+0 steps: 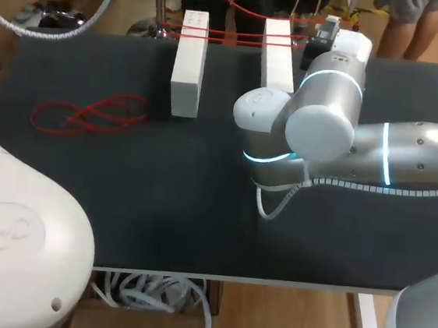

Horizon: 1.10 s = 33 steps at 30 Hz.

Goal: Grab the tape and strap the tape.

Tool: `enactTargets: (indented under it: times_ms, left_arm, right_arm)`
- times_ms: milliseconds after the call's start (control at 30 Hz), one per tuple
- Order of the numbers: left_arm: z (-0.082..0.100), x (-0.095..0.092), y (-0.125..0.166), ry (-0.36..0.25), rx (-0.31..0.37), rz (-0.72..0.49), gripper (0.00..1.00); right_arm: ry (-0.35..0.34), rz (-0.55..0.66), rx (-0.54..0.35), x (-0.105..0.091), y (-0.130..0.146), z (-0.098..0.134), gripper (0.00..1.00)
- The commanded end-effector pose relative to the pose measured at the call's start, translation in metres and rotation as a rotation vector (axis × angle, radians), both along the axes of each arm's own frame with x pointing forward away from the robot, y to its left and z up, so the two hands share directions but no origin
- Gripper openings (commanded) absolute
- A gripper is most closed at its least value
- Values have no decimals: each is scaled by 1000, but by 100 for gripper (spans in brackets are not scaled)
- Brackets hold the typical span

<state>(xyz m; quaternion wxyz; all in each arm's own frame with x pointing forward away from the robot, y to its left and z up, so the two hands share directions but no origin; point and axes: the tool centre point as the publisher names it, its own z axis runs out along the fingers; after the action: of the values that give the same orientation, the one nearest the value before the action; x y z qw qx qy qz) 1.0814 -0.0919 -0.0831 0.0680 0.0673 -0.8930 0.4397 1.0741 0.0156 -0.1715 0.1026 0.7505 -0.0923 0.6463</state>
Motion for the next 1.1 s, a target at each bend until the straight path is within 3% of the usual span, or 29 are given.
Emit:
enactTargets:
  times_ms: [33, 267, 533, 733, 1100]
  left_arm:
    - [6, -5, -15, -38, 187, -14, 0]
    - [3, -5, -40, -76, 218, -21, 0]
    - [-7, -10, -63, -48, 229, -75, 0]
    - [-4, -11, -77, -18, 281, -94, 0]
    - [-2, -10, -79, -1, 292, -106, 0]
  right_arm:
    - [6, 3, 1, 0, -2, 3, 0]
    - [6, 3, 1, 0, -2, 3, 0]
    - [6, 3, 1, 0, -2, 3, 0]
    - [6, 3, 1, 0, -2, 3, 0]
    - [6, 3, 1, 0, -2, 3, 0]
